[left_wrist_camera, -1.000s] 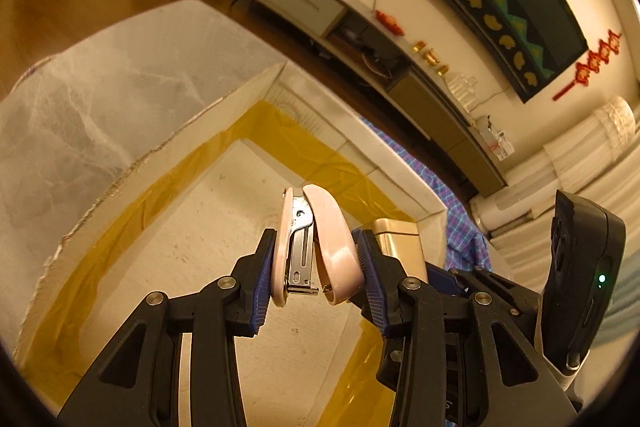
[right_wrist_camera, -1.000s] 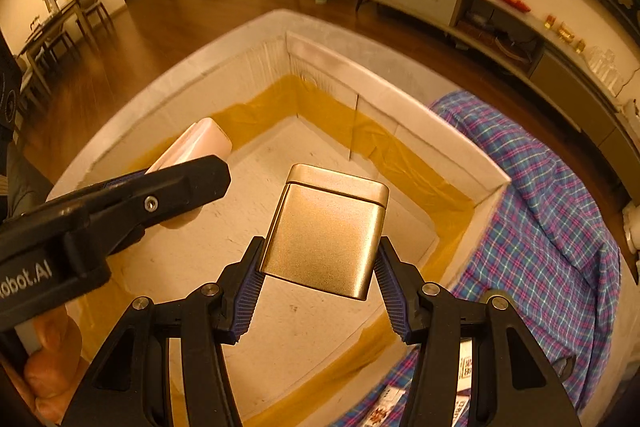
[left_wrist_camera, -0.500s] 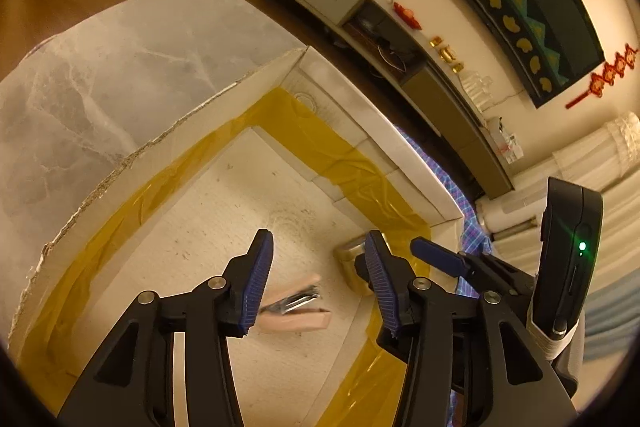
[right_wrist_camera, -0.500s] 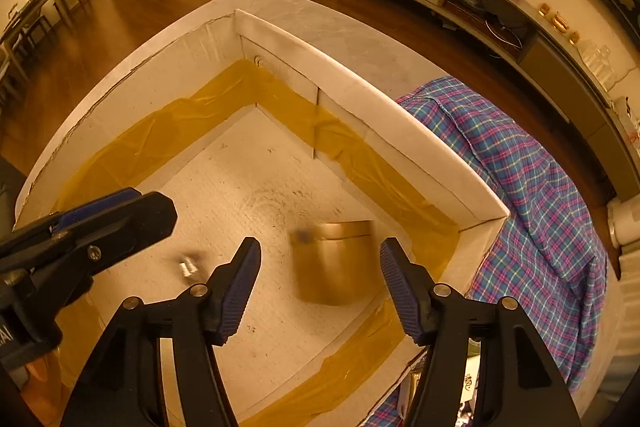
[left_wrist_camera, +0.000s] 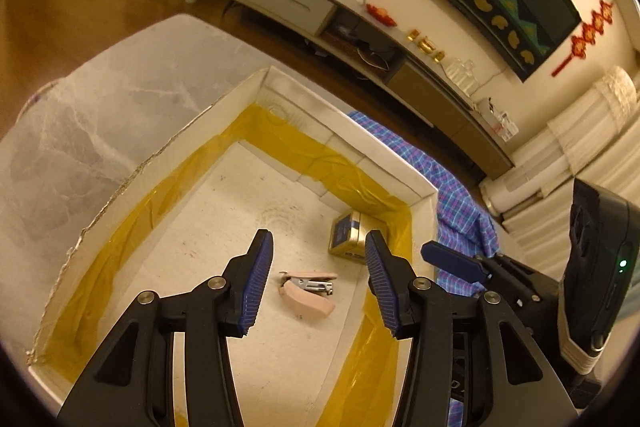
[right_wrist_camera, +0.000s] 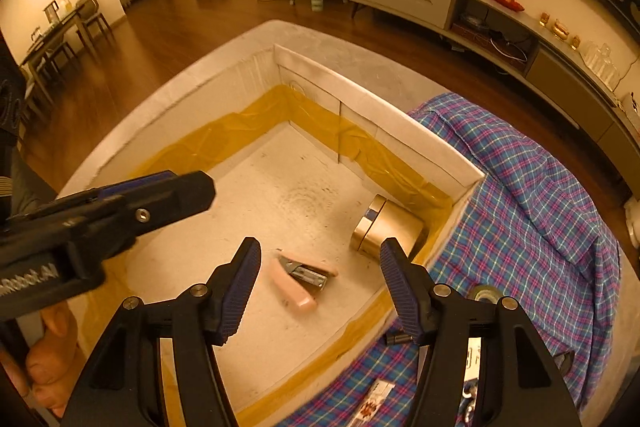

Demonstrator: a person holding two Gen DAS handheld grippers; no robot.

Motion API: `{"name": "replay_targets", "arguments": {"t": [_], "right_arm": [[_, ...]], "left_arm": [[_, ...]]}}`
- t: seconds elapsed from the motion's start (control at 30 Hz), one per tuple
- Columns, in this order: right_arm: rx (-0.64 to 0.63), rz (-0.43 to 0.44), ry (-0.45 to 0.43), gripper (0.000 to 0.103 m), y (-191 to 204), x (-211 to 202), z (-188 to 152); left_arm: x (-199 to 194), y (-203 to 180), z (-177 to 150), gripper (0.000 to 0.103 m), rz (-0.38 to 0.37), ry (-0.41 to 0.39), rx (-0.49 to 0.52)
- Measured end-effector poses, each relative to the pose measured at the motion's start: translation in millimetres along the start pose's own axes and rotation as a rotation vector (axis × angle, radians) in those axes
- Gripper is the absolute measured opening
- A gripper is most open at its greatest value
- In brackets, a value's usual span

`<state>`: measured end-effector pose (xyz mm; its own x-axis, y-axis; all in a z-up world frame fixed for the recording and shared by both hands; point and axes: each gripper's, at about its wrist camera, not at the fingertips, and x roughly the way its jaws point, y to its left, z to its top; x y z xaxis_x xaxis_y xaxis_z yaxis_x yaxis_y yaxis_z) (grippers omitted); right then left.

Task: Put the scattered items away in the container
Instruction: 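Move both grippers back over the items on the plaid cloth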

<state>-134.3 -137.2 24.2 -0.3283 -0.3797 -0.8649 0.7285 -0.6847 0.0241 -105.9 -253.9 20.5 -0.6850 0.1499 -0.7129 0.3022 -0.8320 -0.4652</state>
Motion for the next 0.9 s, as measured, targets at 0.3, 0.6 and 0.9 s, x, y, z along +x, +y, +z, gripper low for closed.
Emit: {"name": "replay_targets", "arguments": {"t": [0.3, 0.6, 0.9], "right_arm": [[0.017, 0.057, -0.088, 0.063, 4, -40, -25], [0.051, 0.118, -0.214, 0.063, -4, -89, -66], [0.115, 0.073, -0.266, 0.063, -34, -118, -134]], "left_arm": [[-45, -35, -22, 0.051, 0.017, -0.069, 0.181], [-91, -80, -60, 0.051, -0.015, -0.163, 0.406], [-91, -128, -106, 0.051, -0.153, -0.079, 0.532]]}}
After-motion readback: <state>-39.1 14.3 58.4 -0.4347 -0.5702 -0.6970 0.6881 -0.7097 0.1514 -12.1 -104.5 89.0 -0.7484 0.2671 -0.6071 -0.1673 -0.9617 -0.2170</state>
